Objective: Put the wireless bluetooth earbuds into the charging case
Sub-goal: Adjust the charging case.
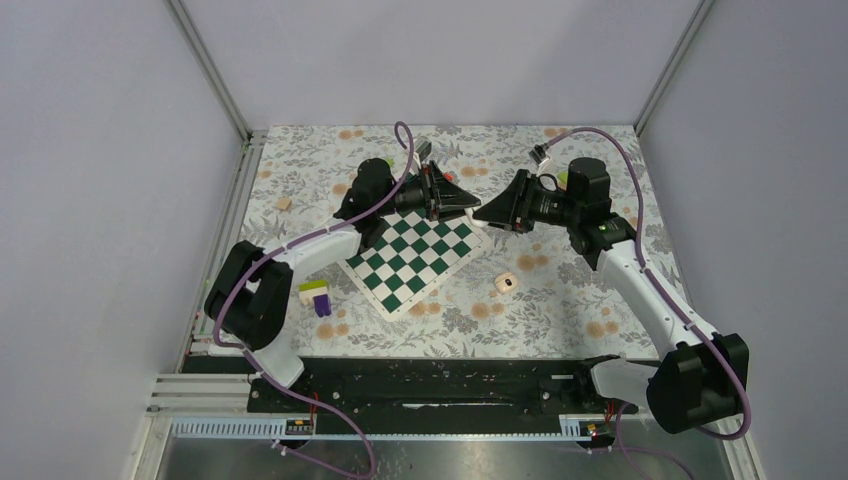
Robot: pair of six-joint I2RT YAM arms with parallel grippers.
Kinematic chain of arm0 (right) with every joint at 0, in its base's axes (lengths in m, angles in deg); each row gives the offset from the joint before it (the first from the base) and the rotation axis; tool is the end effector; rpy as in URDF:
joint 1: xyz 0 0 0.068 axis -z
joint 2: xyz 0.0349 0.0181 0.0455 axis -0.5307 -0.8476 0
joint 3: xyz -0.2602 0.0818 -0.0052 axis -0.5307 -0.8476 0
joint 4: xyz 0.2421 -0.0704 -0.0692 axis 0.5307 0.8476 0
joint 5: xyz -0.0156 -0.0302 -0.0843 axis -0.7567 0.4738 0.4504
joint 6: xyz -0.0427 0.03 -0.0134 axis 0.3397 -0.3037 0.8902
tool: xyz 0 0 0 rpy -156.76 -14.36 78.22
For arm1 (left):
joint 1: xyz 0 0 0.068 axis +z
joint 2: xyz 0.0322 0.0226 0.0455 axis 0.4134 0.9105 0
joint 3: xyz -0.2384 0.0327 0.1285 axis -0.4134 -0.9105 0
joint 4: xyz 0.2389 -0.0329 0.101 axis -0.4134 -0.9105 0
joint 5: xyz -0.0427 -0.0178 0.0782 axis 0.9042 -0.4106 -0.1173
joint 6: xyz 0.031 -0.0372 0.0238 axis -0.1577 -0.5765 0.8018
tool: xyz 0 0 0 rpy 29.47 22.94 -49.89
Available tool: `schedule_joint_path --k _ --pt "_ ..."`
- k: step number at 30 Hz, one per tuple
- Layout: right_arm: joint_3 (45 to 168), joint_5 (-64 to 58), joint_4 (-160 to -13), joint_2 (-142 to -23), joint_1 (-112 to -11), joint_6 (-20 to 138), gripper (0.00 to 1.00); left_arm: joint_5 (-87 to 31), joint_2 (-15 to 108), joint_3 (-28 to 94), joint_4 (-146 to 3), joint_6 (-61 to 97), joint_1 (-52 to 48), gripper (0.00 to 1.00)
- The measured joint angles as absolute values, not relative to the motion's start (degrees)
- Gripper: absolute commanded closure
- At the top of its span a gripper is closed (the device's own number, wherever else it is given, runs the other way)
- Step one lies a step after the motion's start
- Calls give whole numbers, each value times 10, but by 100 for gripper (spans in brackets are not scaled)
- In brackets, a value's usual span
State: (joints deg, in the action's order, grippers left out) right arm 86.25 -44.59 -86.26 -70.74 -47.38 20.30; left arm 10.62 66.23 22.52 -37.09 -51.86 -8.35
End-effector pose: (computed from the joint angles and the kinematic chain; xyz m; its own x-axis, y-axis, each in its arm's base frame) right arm 0.2573 0.0984 0.3339 -0.7995 0.2652 -0.5390 -0.4376 0.3575 0.8250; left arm 0.3053 -0.2274 0.2938 -0.9659 -0.1831 -0.1831 0.1854 0.0047 -0.9826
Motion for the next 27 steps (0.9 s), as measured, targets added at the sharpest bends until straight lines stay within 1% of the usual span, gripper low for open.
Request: schedule_joint_path --k 1,4,6,7,9,12,13,15,16,17,18,22,24,27 --pt "862 -446 -863 -707 -474 203 58 106 662 225 -370 -519 -84 100" --pt "862 -447 -867 -708 -474 200 73 106 662 225 -368 -519 -85 100" --pt "862 -448 -868 -708 -474 196 80 106 662 225 -364 -519 -85 100" --pt "862 -448 -868 -708 -474 192 84 106 662 225 -362 -519 -85 98" --pt "862 -448 -870 -708 -474 192 89 106 662 225 -362 -519 -85 88" --pt "862 -448 -869 -708 -474 192 93 106 663 225 -362 -519 -85 82" --pt "862 -448 -869 -708 -474 193 93 106 663 225 -362 -518 -85 78" --pt "862 -448 -868 -708 -474 193 94 106 663 225 -363 -517 -85 62" --pt "862 -448 -867 -708 -474 193 95 106 663 226 -364 -516 -85 46" --pt "862 -447 -867 -708 -474 194 95 106 663 227 -366 -513 -85 36" --pt "862 -445 -865 -708 -474 196 96 106 663 230 -373 -508 -85 30" --pt "862 -442 -853 -708 -474 199 97 106 662 249 -418 -474 -88 10" --pt "862 -441 -850 -708 -474 201 98 103 659 258 -451 -451 -89 3" --pt "862 -441 -846 -708 -474 201 100 94 649 266 -512 -413 -89 1"
